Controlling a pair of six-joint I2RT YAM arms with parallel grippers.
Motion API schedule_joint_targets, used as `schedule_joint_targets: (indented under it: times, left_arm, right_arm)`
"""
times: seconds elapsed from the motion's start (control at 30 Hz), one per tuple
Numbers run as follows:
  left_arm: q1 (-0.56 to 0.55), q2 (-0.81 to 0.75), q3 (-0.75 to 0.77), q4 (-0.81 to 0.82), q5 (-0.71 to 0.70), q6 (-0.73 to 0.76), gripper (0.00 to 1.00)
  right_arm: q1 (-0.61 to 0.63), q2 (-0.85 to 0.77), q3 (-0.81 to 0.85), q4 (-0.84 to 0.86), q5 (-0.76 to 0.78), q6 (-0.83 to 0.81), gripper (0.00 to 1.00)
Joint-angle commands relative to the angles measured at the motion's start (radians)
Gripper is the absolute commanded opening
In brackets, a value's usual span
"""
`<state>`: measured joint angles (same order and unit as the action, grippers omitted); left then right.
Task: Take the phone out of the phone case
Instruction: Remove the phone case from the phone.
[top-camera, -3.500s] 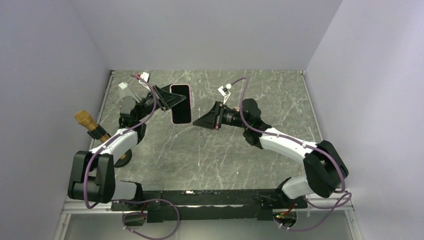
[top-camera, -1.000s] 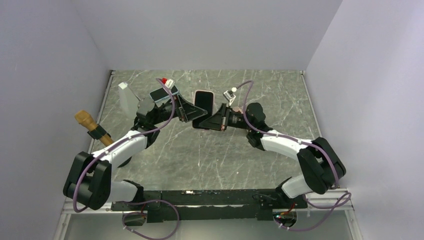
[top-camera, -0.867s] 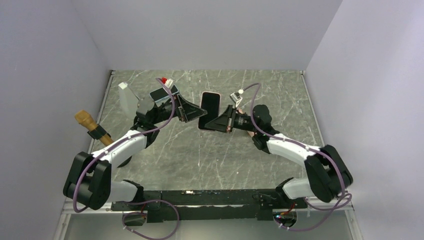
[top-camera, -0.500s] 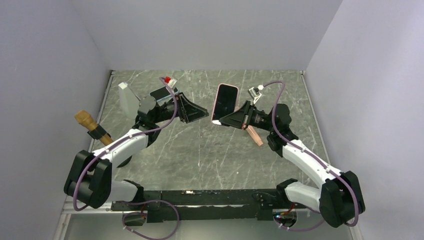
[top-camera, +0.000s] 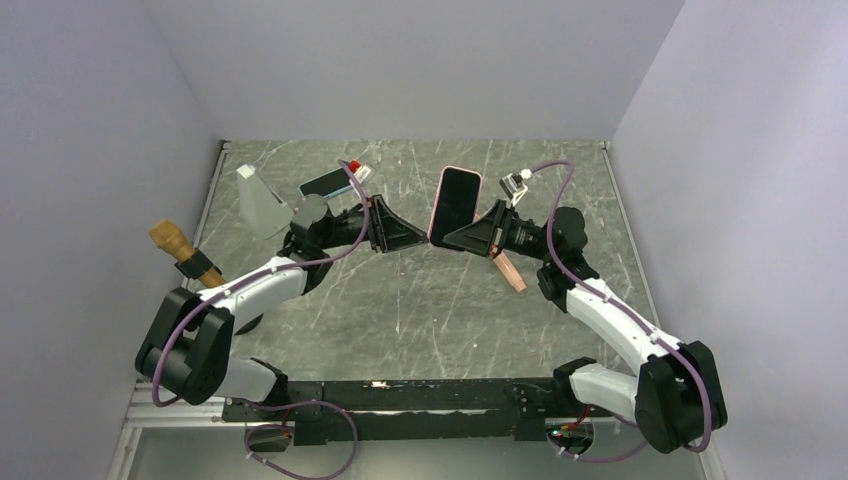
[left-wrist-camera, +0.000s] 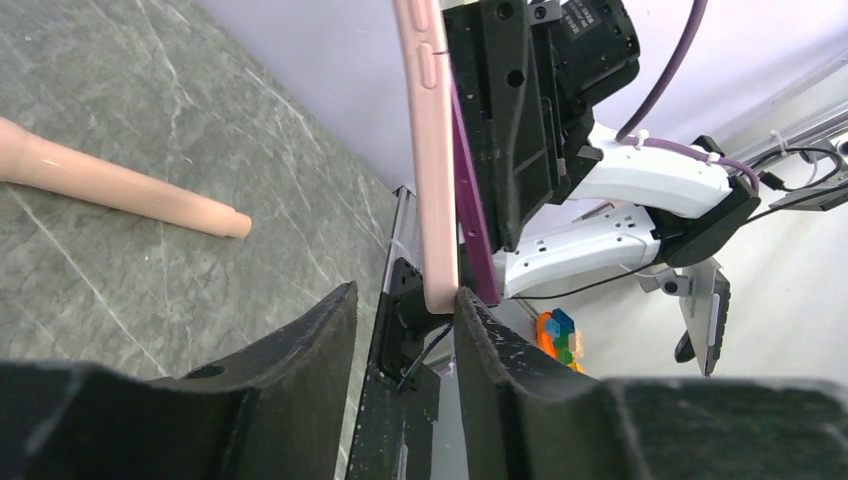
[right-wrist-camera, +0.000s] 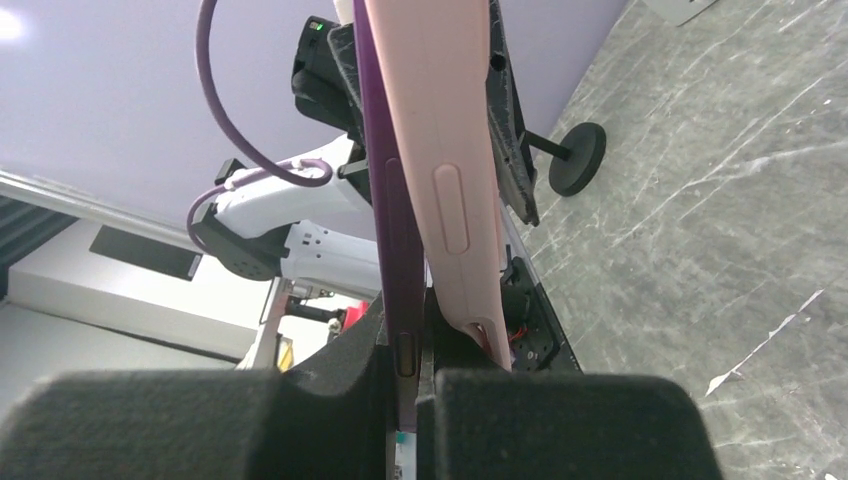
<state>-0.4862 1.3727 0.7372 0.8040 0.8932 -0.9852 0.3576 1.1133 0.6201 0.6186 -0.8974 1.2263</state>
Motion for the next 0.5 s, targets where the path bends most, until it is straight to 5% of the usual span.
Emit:
schedule_joint_targets:
  times: [0.0,0.47]
  left_arm:
    - [-0.003,0.017,0.028,0.056,0.023,-0.007,0.41]
    - [-0.036,0.035,0.036,0.042,0.029,0.002,0.40]
  right_arm:
    - [-0.001,-0.007,-0.007,0.172,-0.015,0.051,0.00]
    - [0.001,0.008,-0.046,0.224,-0.009,0.064,0.00]
